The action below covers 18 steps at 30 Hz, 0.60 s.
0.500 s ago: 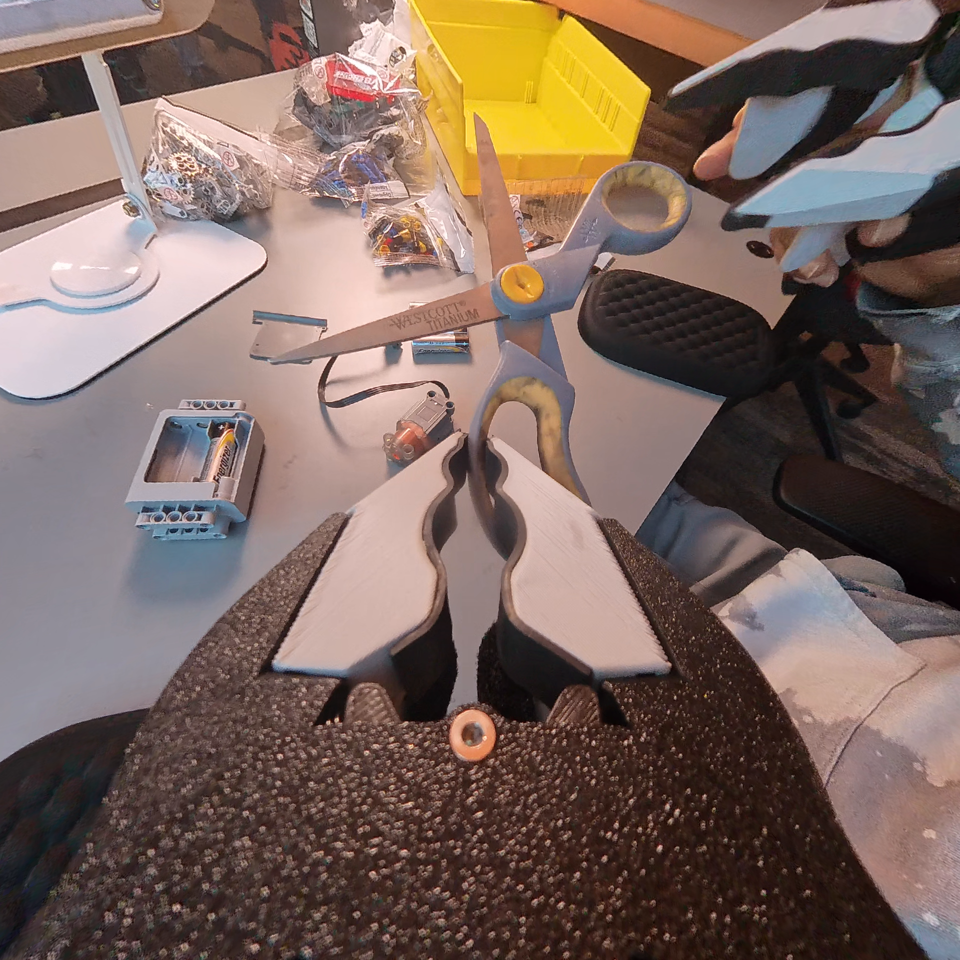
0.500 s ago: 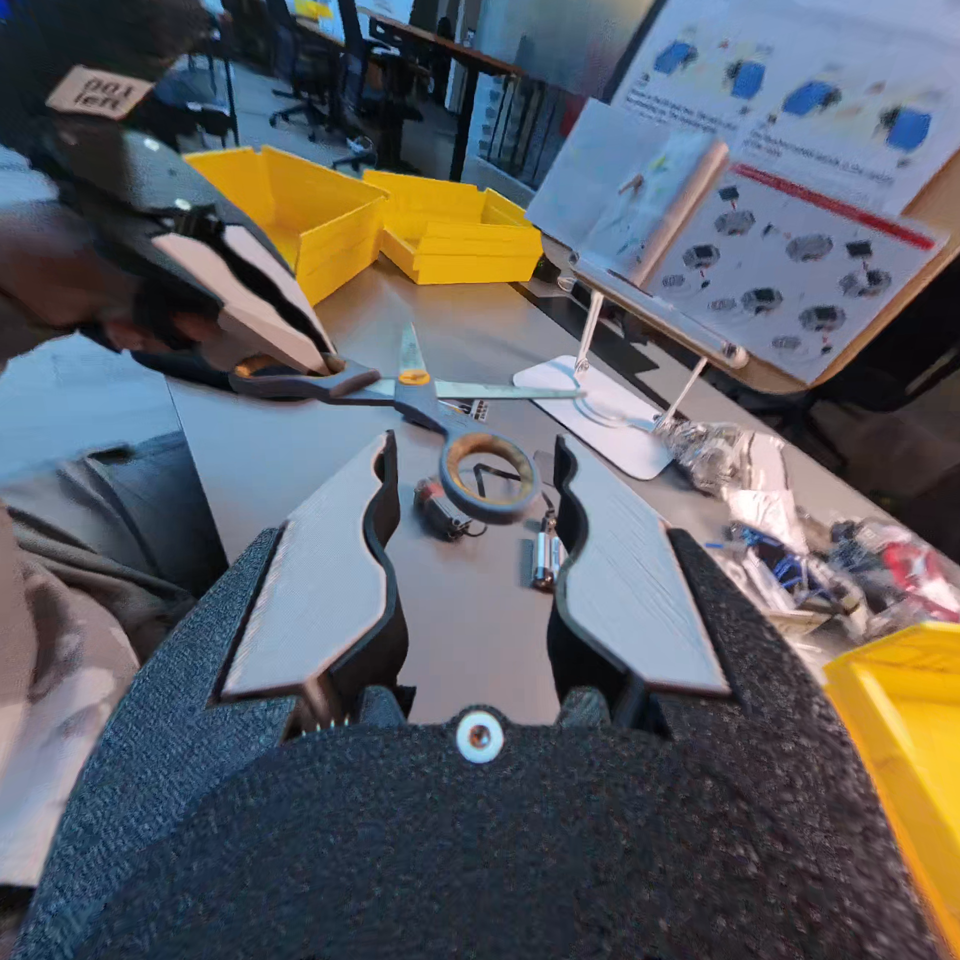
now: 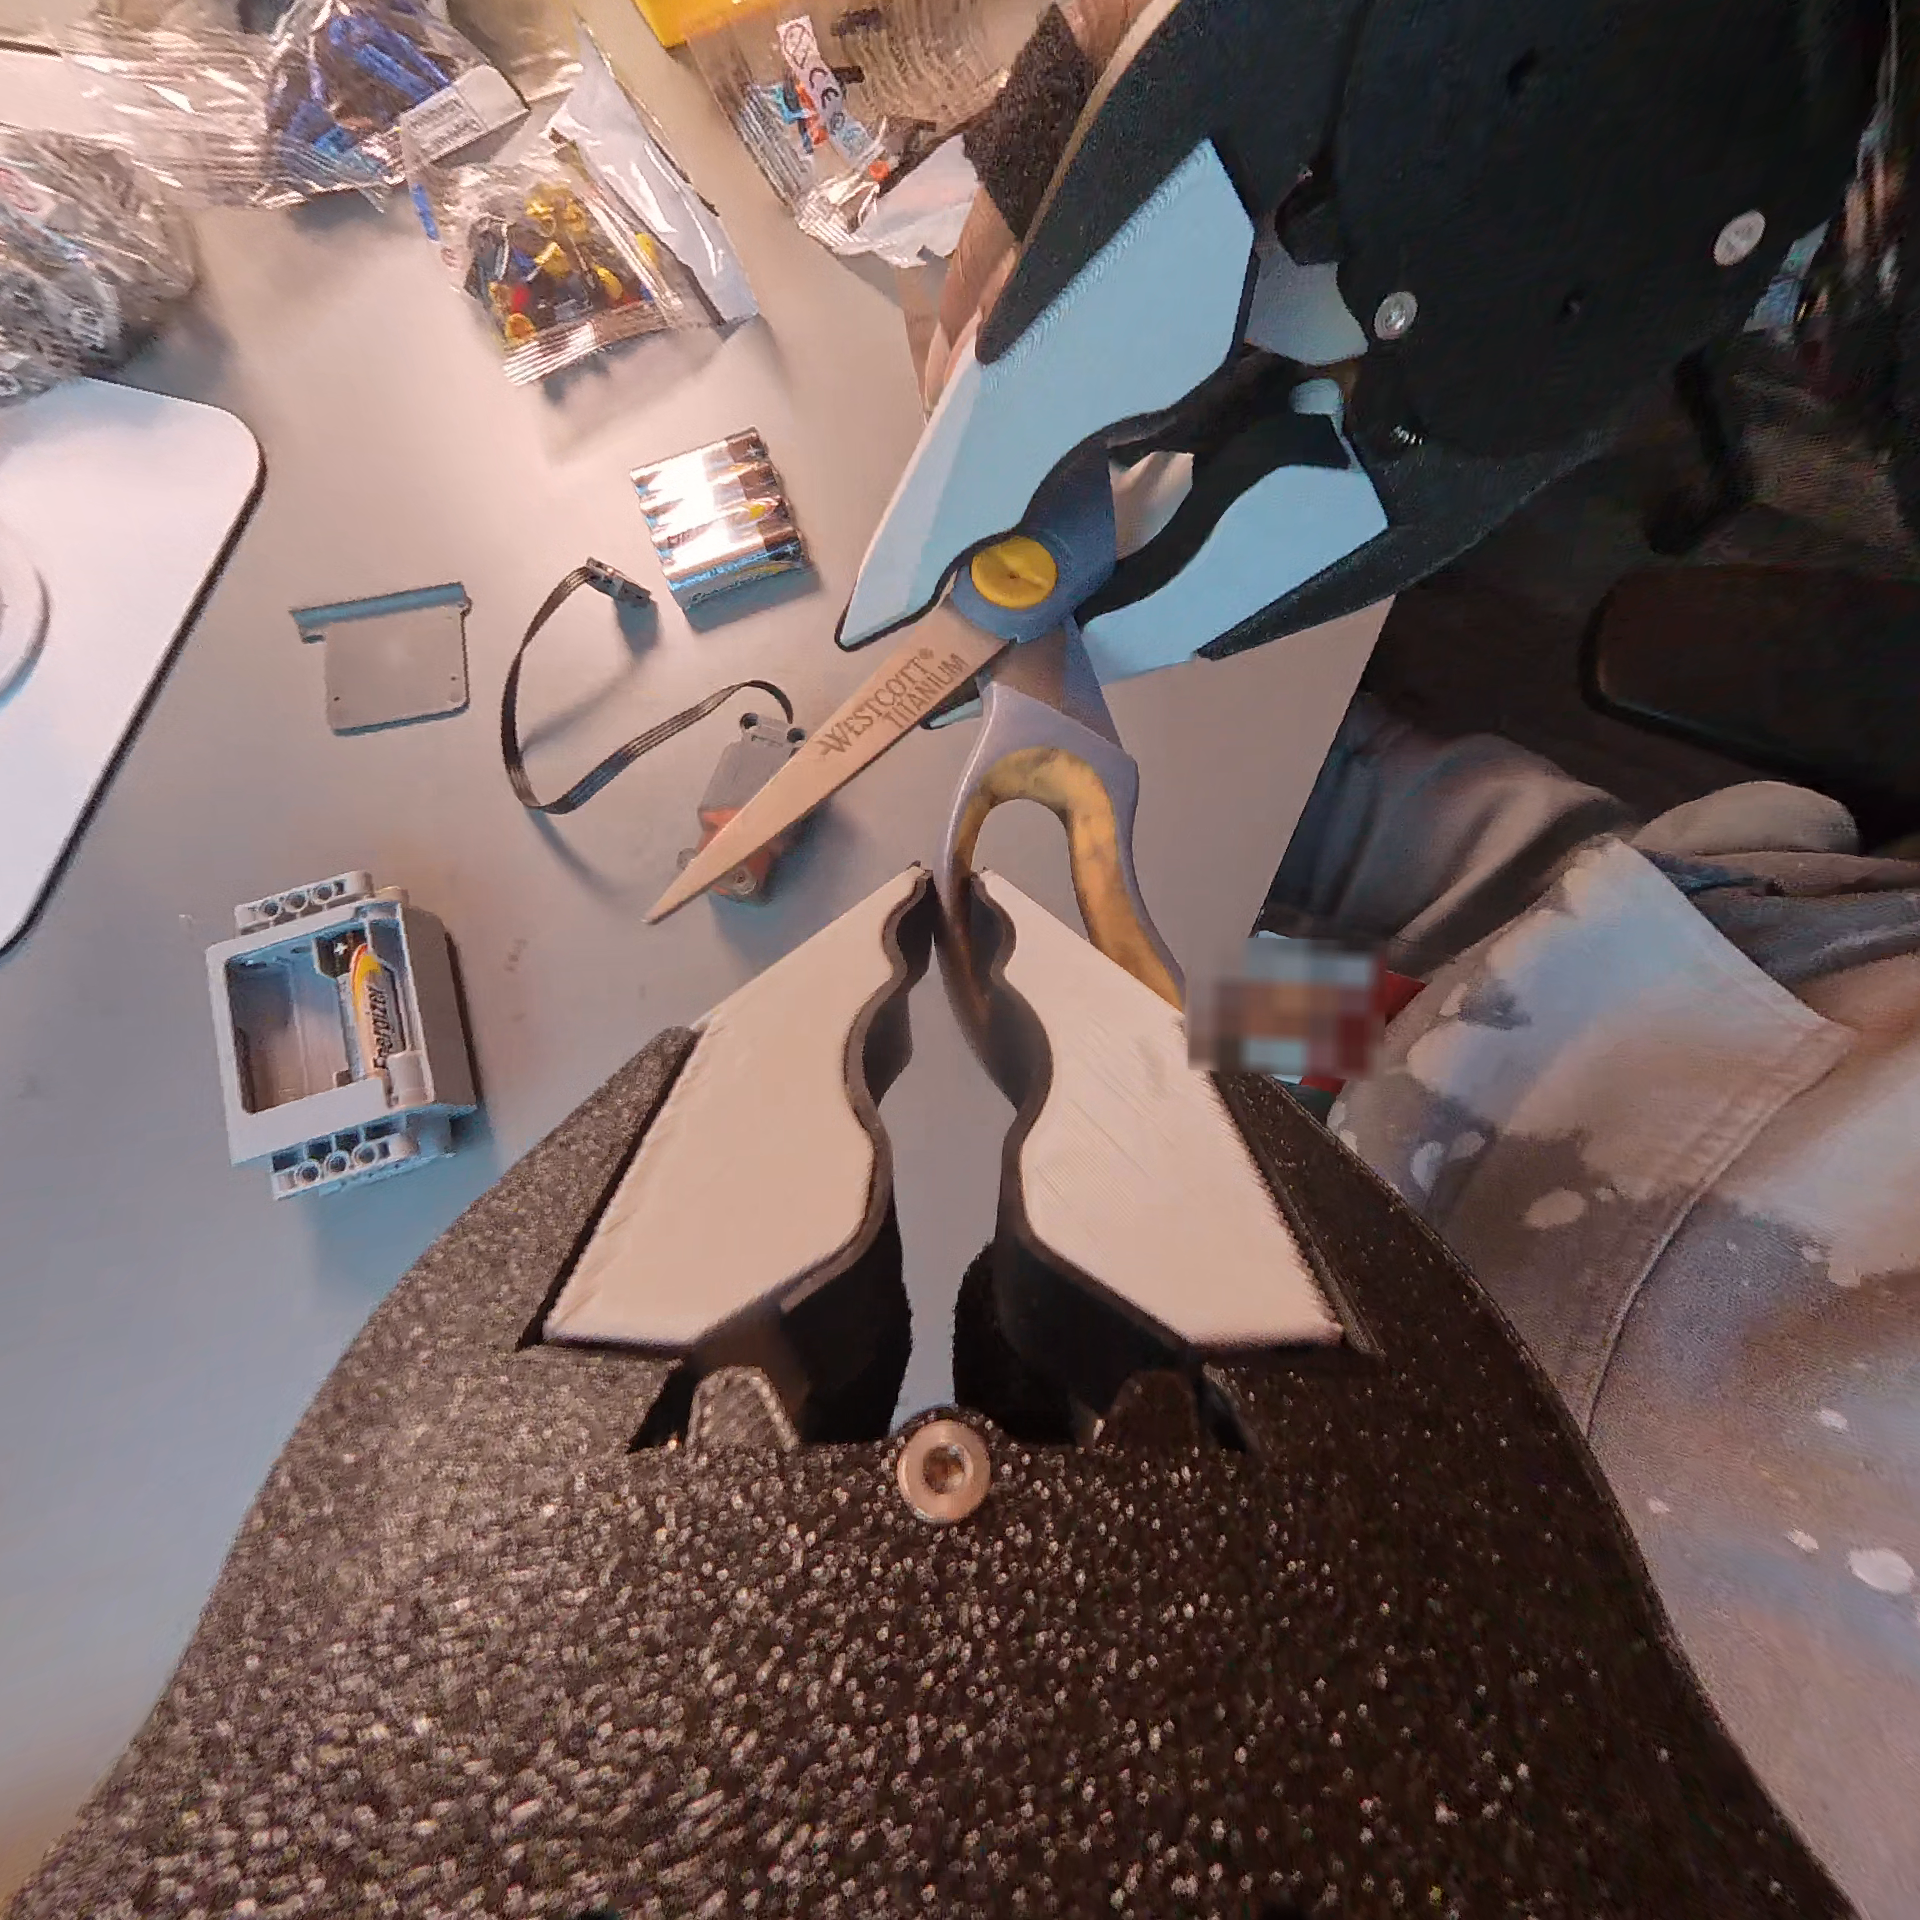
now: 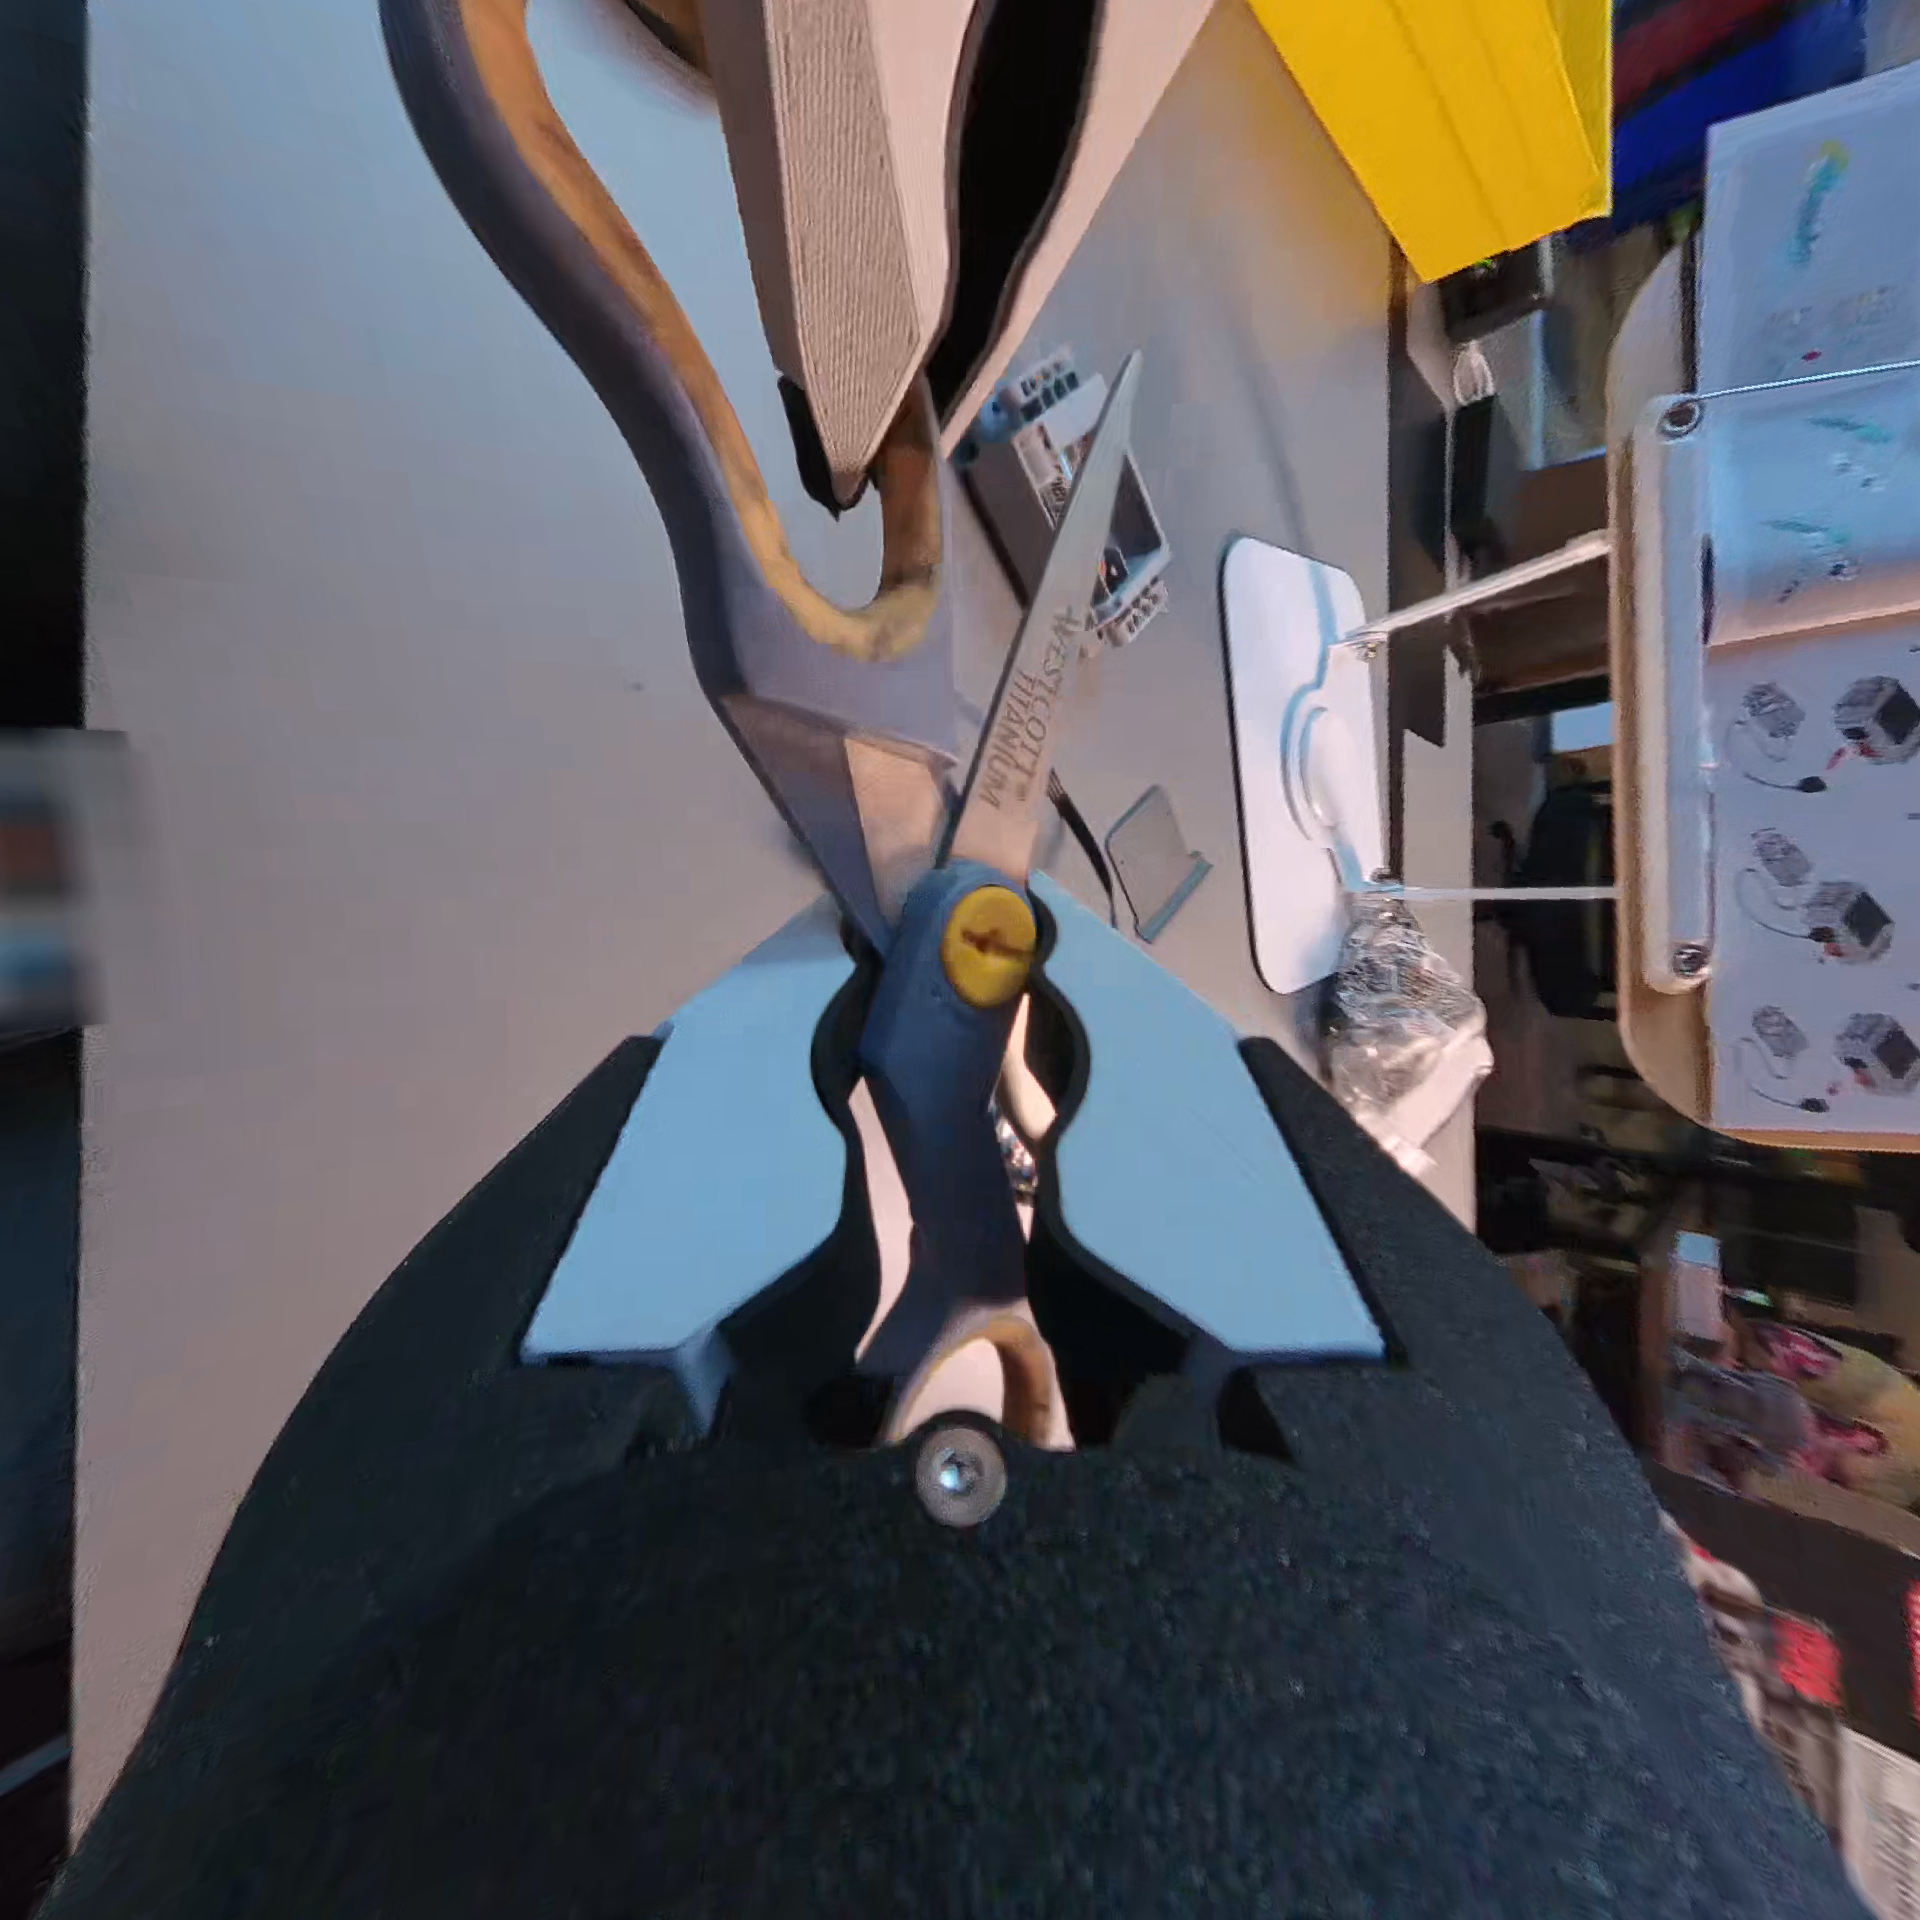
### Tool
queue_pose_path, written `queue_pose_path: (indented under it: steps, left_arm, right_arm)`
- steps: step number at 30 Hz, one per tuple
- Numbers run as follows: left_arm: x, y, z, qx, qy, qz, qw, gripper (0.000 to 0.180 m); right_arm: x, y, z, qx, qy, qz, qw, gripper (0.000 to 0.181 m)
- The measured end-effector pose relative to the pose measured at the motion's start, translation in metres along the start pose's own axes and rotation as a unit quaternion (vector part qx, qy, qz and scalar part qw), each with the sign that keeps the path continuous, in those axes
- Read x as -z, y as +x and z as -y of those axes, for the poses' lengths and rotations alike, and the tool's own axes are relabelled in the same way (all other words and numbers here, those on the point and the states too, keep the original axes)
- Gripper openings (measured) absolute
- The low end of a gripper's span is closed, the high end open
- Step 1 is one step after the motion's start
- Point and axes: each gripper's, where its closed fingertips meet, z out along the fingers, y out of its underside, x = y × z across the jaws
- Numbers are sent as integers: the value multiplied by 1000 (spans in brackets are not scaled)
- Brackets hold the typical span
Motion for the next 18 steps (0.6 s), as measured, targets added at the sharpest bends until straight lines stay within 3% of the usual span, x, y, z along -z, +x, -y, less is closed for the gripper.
queue_pose_path:
  steps: [8,13,18]
  left_arm:
    - [-12,-15,19,-38,4,-90,995,4]
    - [-4,-31,47,-23,104,-114,988,9]
    - [25,-43,60,71,254,-155,952,56]
  right_arm:
    - [2,10,-18,-36,3,47,998,18]
    - [7,9,-38,-165,-2,94,982,17]
    - [23,0,-47,-320,39,149,935,17]
